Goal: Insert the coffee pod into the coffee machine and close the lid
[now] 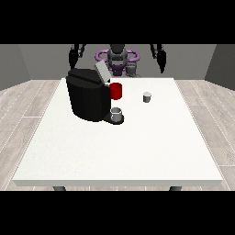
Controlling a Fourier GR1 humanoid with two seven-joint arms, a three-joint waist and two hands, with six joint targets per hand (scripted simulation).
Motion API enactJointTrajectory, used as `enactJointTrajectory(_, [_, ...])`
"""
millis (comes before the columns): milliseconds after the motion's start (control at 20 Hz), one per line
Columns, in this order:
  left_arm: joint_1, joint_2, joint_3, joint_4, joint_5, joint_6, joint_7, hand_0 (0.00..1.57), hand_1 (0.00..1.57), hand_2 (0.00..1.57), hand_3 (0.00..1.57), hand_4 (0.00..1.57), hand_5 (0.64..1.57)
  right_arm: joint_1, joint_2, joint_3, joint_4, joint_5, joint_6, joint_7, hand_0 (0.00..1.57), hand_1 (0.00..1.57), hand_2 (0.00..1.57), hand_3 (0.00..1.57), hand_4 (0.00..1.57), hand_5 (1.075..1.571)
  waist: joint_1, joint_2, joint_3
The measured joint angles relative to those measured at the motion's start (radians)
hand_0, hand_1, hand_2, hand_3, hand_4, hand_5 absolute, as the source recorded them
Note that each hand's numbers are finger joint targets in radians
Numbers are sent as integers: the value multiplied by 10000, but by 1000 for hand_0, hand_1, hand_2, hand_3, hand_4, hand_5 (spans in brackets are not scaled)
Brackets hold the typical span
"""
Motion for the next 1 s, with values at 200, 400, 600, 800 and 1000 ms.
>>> enactJointTrajectory(200, [29,473,-316,-9,-423,-596,-365,0,0,0,0,0,1571,-46,59,-104,316,-83,61,-140,0,0,0,0,0,1571,135,8,25])
enactJointTrajectory(400, [39,1231,-918,20,-1542,-1004,-1044,0,0,0,0,0,1571,-251,63,-188,400,239,-329,-126,0,0,0,0,0,1571,-6,123,34])
enactJointTrajectory(600, [-642,2095,-883,399,-2255,-1347,-764,0,0,0,0,0,1571,-494,180,-20,388,853,-852,-312,0,0,0,0,0,1571,-382,493,37])
enactJointTrajectory(800, [-1680,2715,-536,1171,-2490,-1786,-373,0,0,0,0,0,1571,-786,358,288,339,1294,-1124,-384,0,0,0,0,0,1571,-810,948,36])
enactJointTrajectory(1000, [-2408,3023,-512,2214,-3141,-1813,-317,0,0,0,0,0,1571,-1182,440,563,71,1493,-1120,-109,0,0,0,0,0,1571,-1262,1372,36])
